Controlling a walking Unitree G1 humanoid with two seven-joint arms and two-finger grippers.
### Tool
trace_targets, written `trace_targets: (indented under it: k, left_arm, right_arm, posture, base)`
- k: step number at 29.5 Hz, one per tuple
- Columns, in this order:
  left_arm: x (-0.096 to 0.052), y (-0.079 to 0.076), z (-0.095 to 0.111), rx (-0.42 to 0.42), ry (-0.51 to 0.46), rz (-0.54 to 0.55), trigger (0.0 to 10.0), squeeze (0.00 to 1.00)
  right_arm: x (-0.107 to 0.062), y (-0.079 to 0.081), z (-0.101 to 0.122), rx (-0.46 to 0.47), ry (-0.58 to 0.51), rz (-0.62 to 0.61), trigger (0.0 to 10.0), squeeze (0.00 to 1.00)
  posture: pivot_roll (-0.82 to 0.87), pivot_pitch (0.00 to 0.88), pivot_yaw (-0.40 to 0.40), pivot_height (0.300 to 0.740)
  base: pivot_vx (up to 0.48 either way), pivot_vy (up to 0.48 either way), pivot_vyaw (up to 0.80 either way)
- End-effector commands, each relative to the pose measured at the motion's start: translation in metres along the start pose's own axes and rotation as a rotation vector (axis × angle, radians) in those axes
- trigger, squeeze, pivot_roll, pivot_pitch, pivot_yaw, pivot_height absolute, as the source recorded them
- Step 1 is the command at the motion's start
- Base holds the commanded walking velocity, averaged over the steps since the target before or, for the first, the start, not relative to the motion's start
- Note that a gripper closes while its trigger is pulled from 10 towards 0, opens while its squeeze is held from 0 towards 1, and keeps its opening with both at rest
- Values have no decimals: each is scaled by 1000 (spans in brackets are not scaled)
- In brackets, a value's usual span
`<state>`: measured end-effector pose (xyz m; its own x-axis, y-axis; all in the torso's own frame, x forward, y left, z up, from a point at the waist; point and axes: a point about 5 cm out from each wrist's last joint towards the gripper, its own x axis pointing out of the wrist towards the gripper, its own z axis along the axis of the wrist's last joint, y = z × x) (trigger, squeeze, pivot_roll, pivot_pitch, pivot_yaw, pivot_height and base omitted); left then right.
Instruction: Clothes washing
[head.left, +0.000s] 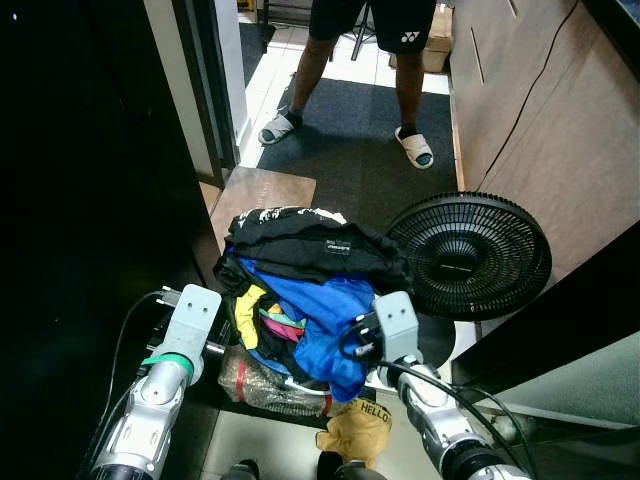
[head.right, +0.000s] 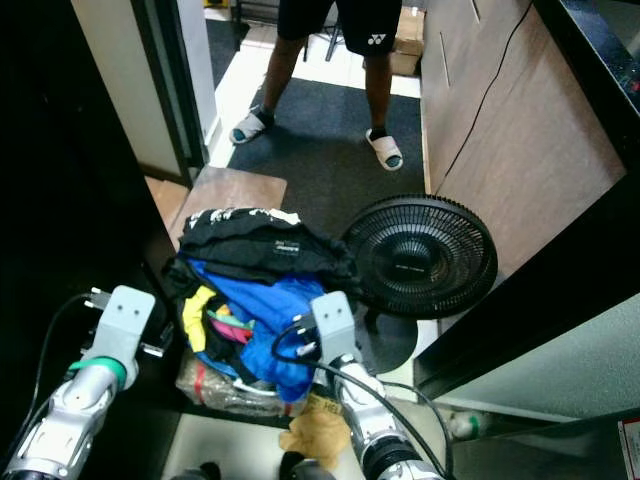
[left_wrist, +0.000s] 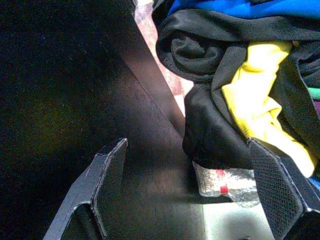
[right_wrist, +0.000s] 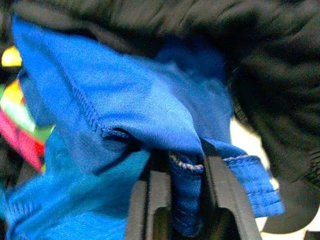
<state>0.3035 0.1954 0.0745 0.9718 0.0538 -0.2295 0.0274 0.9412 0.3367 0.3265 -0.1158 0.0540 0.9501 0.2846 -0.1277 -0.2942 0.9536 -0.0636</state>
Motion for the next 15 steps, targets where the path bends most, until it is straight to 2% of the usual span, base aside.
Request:
trace_targets:
  k: [1,7,10,11,12,15]
  left_arm:
    - [-2,-3,-11,5,47,-14,10000,0]
    - [-3,-1,-13,5,53,-6,10000,0]
    - [-4,1,-14,0,56,1,10000,0]
    - [-4,1,-14,0,56,1,10000,0]
    - [-5,2,-11,-10,45,1,10000,0]
    - [-5,2,-11,-10,45,1,10000,0]
  right_arm:
    - [-2,-2,-1,21,-10,-23,0,0]
    - [4,-3,14,45,-75,-31,0,0]
    - [11,-12,39,94,-186,-78,0,0]
    - [11,-12,39,94,-186,-78,0,0]
    - [14,-19,55,110,-248,-114,0,0]
    - [14,-19,55,110,-248,-114,0,0]
  posture:
    - [181,177,37,740]
    - [187,172,32,740]
    - [184,153,34,740]
    - [184,153,34,740]
    - [178,141,38,740]
    - [178,141,38,740]
  base:
    - [0,0,0]
    - [0,0,0]
    - [0,0,0]
    - [0,0,0]
    - [0,0,0]
    - [0,0,0]
